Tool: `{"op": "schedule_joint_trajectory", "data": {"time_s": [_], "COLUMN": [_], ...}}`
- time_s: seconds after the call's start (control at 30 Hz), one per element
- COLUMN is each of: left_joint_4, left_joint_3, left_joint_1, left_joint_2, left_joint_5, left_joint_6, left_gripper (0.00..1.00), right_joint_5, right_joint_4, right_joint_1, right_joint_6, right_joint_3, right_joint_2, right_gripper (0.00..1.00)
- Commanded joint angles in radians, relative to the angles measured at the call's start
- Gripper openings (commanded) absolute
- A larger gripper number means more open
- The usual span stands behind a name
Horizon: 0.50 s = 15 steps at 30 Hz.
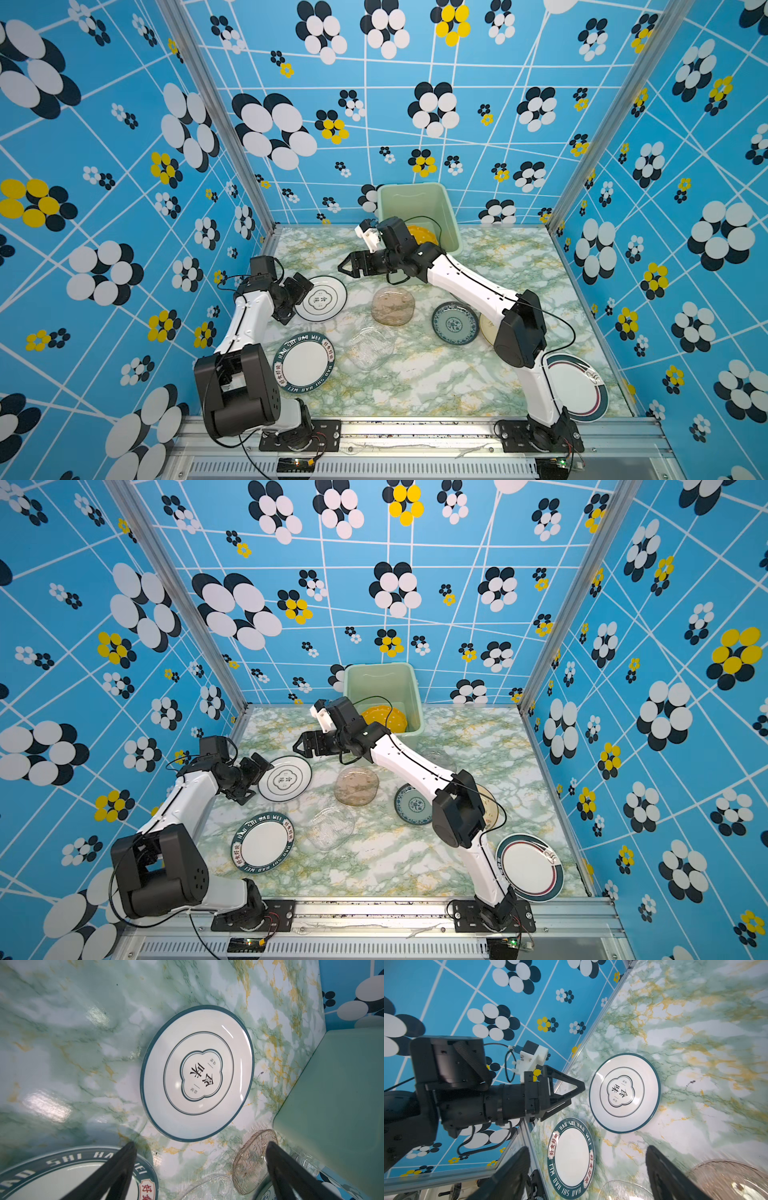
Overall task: Place the plates into the plastic bin on the countertop
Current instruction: 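Swing the right gripper across toward the white teal-rimmed plate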
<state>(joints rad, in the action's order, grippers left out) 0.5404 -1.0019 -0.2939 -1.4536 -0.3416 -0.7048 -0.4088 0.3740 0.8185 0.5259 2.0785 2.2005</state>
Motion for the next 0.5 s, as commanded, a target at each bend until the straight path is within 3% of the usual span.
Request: {"op": "schedule_joint_trajectory", "data": {"time_s": [0.0, 0.47], "left_joint_4": [-0.044, 0.045], "left_joint_3": [-0.03, -0.202], "left_joint_1": [-0.044, -0.144], "left_joint_2": [-0.052, -0.297], "left_joint_5": [-0.063, -0.186], "left_joint_6": [0.061, 0.286], "left_gripper": [0.99, 0.99], "right_joint_5": [0.029, 0.087], "right_joint_4": [-0.05, -0.125], "right_joint_1": [0.032, 0.067], "right_joint_6": [0.058, 0.246], "right_joint_3": [0.029, 0.079], "right_joint_2": [0.077, 0.262], "right_gripper": [0.88, 0.89]}}
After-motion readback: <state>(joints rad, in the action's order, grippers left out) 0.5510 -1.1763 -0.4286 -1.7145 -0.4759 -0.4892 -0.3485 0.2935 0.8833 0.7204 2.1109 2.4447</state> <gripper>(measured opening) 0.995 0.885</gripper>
